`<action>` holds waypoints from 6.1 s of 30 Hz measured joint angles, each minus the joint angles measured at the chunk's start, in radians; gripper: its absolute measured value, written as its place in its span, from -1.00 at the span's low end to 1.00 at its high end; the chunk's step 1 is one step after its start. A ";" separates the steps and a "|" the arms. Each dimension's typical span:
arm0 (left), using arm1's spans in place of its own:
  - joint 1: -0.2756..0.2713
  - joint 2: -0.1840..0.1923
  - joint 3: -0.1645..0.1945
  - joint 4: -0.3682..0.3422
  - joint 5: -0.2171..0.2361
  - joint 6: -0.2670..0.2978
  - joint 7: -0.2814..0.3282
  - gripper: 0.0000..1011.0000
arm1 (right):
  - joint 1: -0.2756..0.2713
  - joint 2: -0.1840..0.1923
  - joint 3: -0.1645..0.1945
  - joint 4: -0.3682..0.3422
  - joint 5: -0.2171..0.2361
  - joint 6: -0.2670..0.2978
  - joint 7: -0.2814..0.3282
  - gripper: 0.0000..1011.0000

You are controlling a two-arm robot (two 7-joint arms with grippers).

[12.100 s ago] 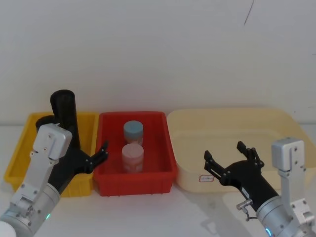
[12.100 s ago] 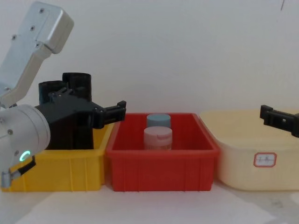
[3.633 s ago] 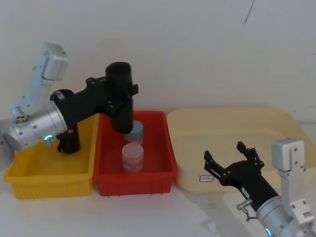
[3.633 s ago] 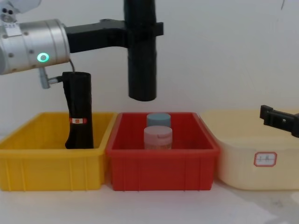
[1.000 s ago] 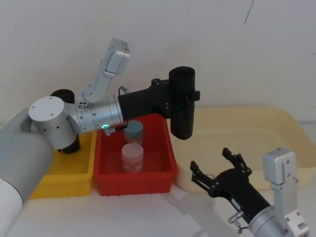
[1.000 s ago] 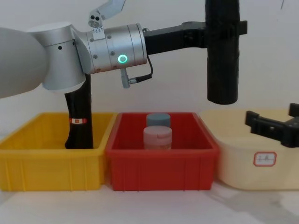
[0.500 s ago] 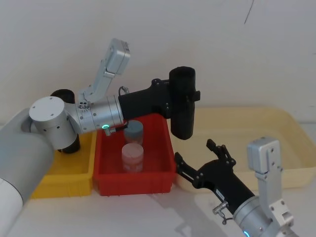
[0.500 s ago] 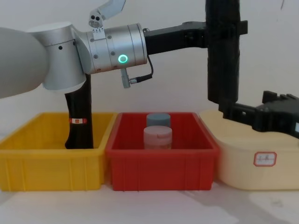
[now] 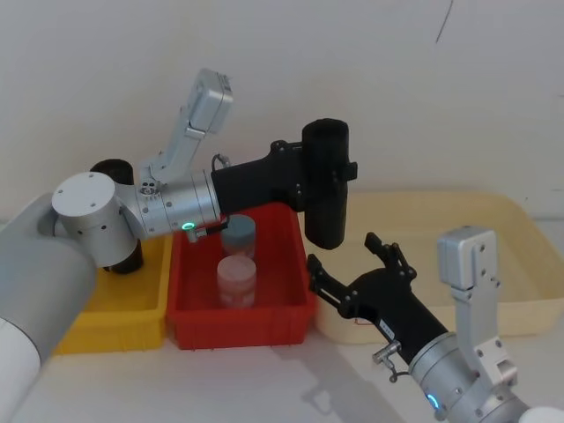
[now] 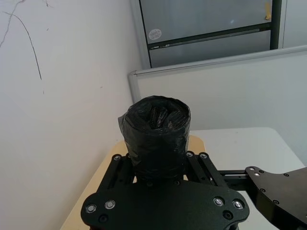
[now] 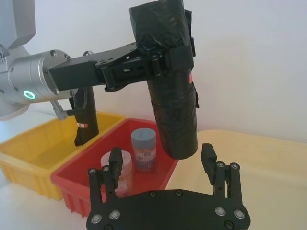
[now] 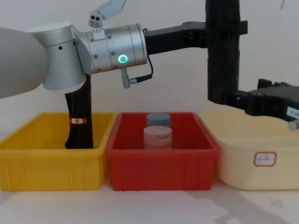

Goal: Pick up the garbage bag with the one hand and transfer it to the other hand.

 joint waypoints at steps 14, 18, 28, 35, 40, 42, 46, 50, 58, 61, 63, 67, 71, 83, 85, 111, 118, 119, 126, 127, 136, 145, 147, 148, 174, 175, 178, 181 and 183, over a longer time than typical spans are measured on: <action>0.000 0.000 0.000 0.000 0.000 0.000 0.000 -0.23 | 0.014 -0.017 0.006 0.008 -0.008 0.007 0.006 0.98; 0.000 0.000 0.000 0.000 0.000 0.000 0.000 -0.23 | 0.015 -0.020 0.010 0.015 -0.009 0.002 0.014 0.98; 0.000 0.000 0.000 0.000 0.000 0.000 0.000 -0.23 | 0.016 -0.024 0.020 0.039 -0.014 -0.019 0.029 0.98; 0.000 0.000 0.000 0.000 0.000 0.000 0.000 -0.23 | 0.023 -0.028 0.025 0.061 -0.020 -0.034 0.039 0.98; 0.000 0.000 0.000 0.000 0.000 0.000 0.000 -0.23 | 0.028 -0.032 0.027 0.073 -0.023 -0.042 0.045 0.98; 0.000 0.000 0.000 0.000 0.000 0.000 0.000 -0.23 | 0.030 -0.034 0.028 0.078 -0.024 -0.046 0.050 0.98; 0.000 0.000 0.000 0.000 0.000 0.000 0.000 -0.23 | 0.034 -0.037 0.030 0.087 -0.026 -0.052 0.055 0.98; 0.000 0.000 0.000 0.000 0.000 0.000 0.000 -0.23 | 0.039 -0.041 0.033 0.098 -0.029 -0.059 0.061 0.98; 0.000 0.000 0.000 0.000 0.000 0.000 0.000 -0.23 | 0.049 -0.046 0.035 0.114 -0.033 -0.069 0.072 0.98; 0.000 0.000 0.000 0.000 0.000 0.000 0.000 -0.23 | 0.052 -0.048 0.035 0.120 -0.033 -0.071 0.074 0.98; 0.000 0.000 0.000 0.000 0.000 0.000 0.000 -0.23 | 0.055 -0.050 0.036 0.126 -0.034 -0.074 0.076 0.98; 0.000 0.000 0.000 0.000 0.000 0.000 0.000 -0.23 | 0.062 -0.053 0.036 0.136 -0.035 -0.078 0.079 0.98; 0.000 0.000 0.000 0.000 0.000 0.000 0.000 -0.23 | 0.070 -0.056 0.037 0.147 -0.035 -0.082 0.081 0.98; 0.000 0.000 0.000 0.000 0.000 0.000 0.000 -0.23 | 0.090 -0.065 0.037 0.170 -0.036 -0.090 0.084 0.98; 0.000 0.000 0.000 0.000 0.000 0.000 0.000 -0.23 | 0.094 -0.067 0.037 0.173 -0.036 -0.091 0.085 0.98; 0.000 0.000 0.000 0.000 0.000 0.000 0.000 -0.23 | 0.134 -0.086 0.024 0.208 -0.041 -0.088 0.084 0.98; 0.000 0.000 0.000 0.000 0.000 0.000 0.000 -0.23 | 0.149 -0.095 0.020 0.222 -0.045 -0.090 0.081 0.98; 0.000 0.000 0.000 0.000 0.000 0.000 0.000 -0.23 | 0.150 -0.096 0.020 0.223 -0.045 -0.090 0.081 0.98; 0.000 0.000 0.000 0.000 0.000 0.000 0.000 -0.23 | 0.168 -0.105 0.016 0.239 -0.051 -0.091 0.077 0.98; 0.000 0.000 0.000 0.000 0.000 0.000 0.000 -0.23 | 0.172 -0.107 0.016 0.242 -0.053 -0.091 0.076 0.98; 0.000 0.000 0.000 0.000 0.000 0.000 0.000 -0.23 | 0.187 -0.116 0.012 0.253 -0.069 -0.082 0.067 0.90; 0.000 0.000 0.000 0.000 0.000 0.000 0.000 -0.23 | 0.198 -0.124 0.013 0.256 -0.083 -0.058 0.058 0.47; 0.000 0.000 0.000 0.000 0.000 0.000 0.000 -0.23 | 0.200 -0.125 0.015 0.256 -0.084 -0.054 0.057 0.32; 0.000 0.000 0.000 0.000 0.000 0.000 0.000 -0.23 | 0.200 -0.126 0.015 0.256 -0.084 -0.054 0.057 0.28; 0.000 0.000 0.000 0.000 0.000 0.000 0.000 0.21 | 0.207 -0.133 0.027 0.254 -0.081 -0.056 0.050 0.05; 0.000 0.000 0.000 0.000 0.000 0.000 0.000 0.34 | 0.207 -0.134 0.028 0.254 -0.081 -0.057 0.050 0.05; 0.000 0.000 0.000 0.000 0.000 0.000 0.000 0.53 | 0.207 -0.134 0.031 0.253 -0.081 -0.057 0.048 0.04; 0.000 0.000 0.000 0.000 0.000 0.000 0.000 0.67 | 0.207 -0.134 0.037 0.252 -0.081 -0.058 0.045 0.05; 0.000 0.000 0.000 0.000 0.000 0.000 0.000 0.81 | 0.207 -0.135 0.041 0.252 -0.081 -0.058 0.042 0.05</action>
